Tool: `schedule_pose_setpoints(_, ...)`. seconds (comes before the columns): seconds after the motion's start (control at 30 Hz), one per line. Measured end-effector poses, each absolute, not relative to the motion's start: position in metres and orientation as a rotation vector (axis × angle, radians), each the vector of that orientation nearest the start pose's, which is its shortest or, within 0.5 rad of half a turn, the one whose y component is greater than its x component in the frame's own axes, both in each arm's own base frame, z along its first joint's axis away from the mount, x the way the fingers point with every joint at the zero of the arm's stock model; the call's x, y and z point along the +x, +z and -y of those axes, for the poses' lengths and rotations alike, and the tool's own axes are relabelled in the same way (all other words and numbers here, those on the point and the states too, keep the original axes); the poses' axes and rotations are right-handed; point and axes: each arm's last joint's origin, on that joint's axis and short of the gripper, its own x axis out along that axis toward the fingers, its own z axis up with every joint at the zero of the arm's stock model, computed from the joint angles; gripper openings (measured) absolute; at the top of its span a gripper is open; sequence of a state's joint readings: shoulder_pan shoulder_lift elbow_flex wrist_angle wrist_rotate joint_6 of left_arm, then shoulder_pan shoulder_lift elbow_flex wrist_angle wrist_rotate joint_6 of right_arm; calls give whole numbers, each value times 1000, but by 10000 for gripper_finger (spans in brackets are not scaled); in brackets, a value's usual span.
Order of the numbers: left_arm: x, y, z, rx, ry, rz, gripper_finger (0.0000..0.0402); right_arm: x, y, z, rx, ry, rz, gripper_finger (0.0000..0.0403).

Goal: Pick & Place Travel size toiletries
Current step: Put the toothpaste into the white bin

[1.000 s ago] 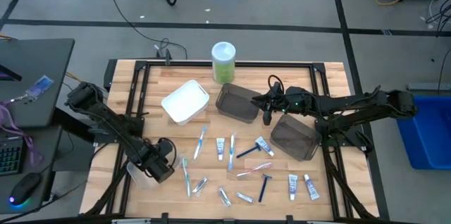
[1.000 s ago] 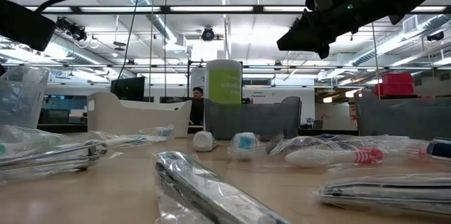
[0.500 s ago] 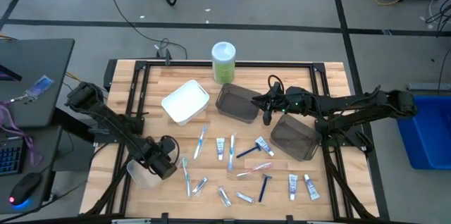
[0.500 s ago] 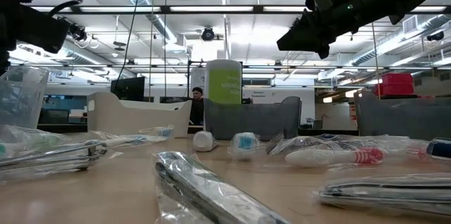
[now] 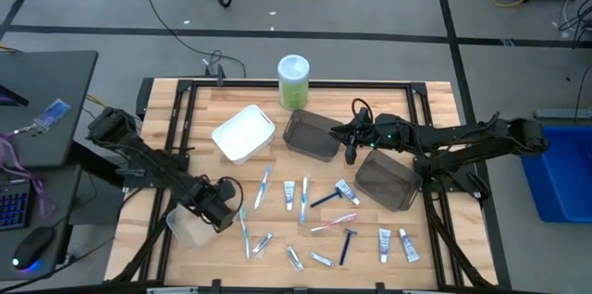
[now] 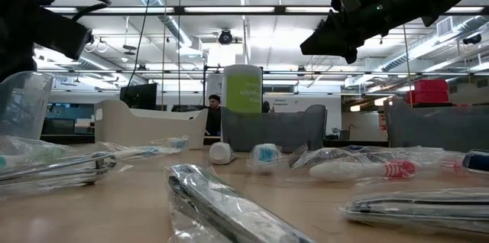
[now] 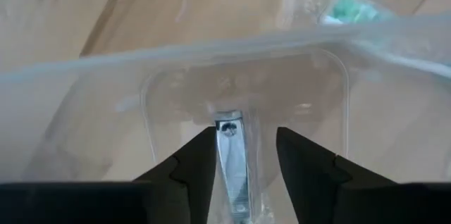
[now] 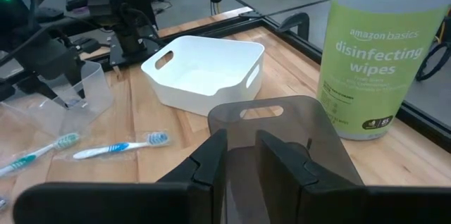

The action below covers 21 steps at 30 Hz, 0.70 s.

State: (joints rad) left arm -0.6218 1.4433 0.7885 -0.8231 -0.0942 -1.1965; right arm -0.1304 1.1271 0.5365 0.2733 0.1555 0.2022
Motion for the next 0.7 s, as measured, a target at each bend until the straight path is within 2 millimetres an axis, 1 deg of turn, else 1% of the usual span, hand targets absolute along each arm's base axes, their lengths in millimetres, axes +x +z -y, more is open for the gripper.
schedule_pose_setpoints(0.13,195,179,130,-500,326,-1451,162,233,225,35,195,-315,-289,80)
schedule_pose_setpoints(0.23,206,194,131,-522,251,-1455,161,233,225,35,195,-314,-289,81)
schedule_pose_setpoints(0.3,215,207,132,-527,201,-1425,160,233,225,35,195,-314,-289,82)
schedule_pose_setpoints(0.43,232,238,134,-537,156,-1298,155,233,225,35,195,-315,-288,81)
schedule_pose_setpoints(0.53,243,259,134,-475,171,-1151,151,233,225,35,195,-315,-289,80)
schedule_pose_setpoints(0.6,249,269,134,-448,211,-1039,149,233,225,35,195,-315,-288,81)
schedule_pose_setpoints(0.7,256,276,133,-402,260,-906,149,233,225,35,195,-315,-288,82)
